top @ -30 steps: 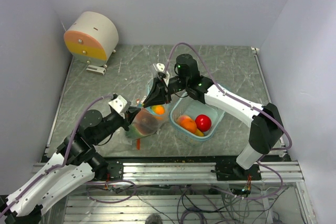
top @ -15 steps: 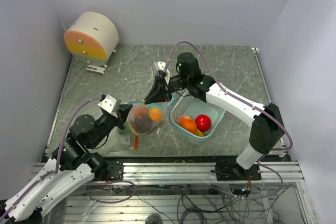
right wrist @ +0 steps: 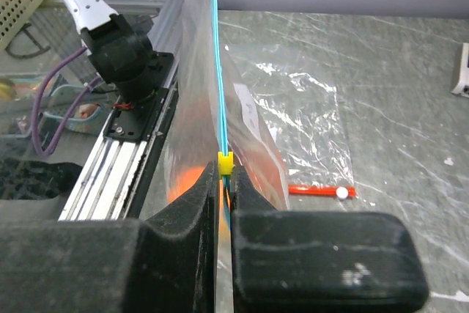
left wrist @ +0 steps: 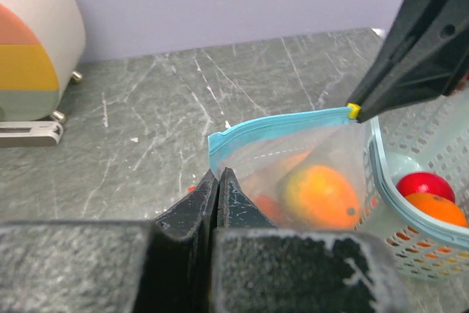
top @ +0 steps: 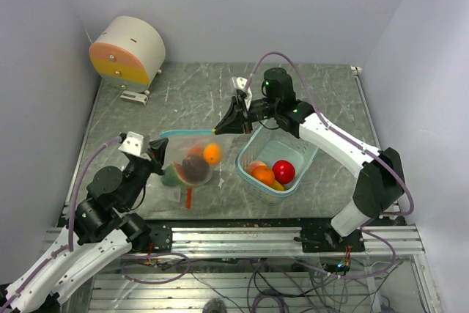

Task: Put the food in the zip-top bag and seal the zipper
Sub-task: Zip the zipper food storage bag at the center of the board, then place the zipper food storage bag at the center of the board.

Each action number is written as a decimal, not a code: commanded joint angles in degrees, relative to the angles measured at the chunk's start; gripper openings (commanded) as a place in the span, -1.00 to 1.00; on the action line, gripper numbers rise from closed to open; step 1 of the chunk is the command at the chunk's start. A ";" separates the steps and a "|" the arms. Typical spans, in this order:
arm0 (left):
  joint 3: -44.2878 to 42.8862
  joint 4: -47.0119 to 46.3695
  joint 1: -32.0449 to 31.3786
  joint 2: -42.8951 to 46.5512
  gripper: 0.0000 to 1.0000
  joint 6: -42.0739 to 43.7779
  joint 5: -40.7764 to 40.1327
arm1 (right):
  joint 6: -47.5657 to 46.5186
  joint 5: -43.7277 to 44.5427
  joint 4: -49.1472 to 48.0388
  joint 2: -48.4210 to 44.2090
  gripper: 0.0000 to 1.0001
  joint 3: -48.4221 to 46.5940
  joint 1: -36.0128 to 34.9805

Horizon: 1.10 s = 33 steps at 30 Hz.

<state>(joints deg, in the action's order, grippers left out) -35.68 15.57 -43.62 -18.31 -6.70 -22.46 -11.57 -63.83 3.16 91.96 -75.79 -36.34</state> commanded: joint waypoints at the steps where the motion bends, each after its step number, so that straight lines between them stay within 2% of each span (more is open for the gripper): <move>1: -1.12 -4.20 0.37 2.64 -0.86 1.37 -12.59 | -2.46 1.39 2.74 -2.29 -1.00 2.47 4.89; 7: -1.48 -5.03 0.40 2.37 -0.86 2.01 -15.20 | -5.02 1.78 5.39 -1.08 -1.00 3.11 7.77; 13: -0.70 -6.07 0.37 1.81 -0.87 1.78 -14.77 | -7.01 7.44 8.32 0.60 -1.00 3.10 10.67; 20: -0.50 -7.53 0.43 0.62 -0.86 1.92 -13.90 | -4.18 11.13 5.25 -0.30 -1.00 4.15 11.11; 22: -0.11 -8.82 0.37 -0.04 -0.86 1.63 -13.53 | -1.84 9.79 2.88 -1.15 -0.55 4.75 11.11; 24: 0.31 -11.30 0.38 -1.39 -0.86 1.52 -13.05 | 1.36 7.50 -0.80 -2.41 -0.25 5.73 11.11; 26: 0.44 -14.16 0.37 -3.48 -0.86 1.72 -12.52 | 5.92 6.83 -5.48 -4.39 0.21 7.17 11.10; 30: -0.71 -20.67 0.40 -9.62 -0.86 2.76 -11.42 | 14.60 13.84 -10.92 -8.30 0.96 8.37 11.11; 33: -2.09 -27.78 0.42 -15.06 -0.86 5.13 -10.99 | 19.50 19.22 -13.40 -11.50 1.00 10.01 11.11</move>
<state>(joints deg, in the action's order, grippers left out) -35.53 0.99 -43.53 -28.25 -4.71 -33.47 -1.39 -51.96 -2.50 85.62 -67.18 -25.43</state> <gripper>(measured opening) 0.075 0.992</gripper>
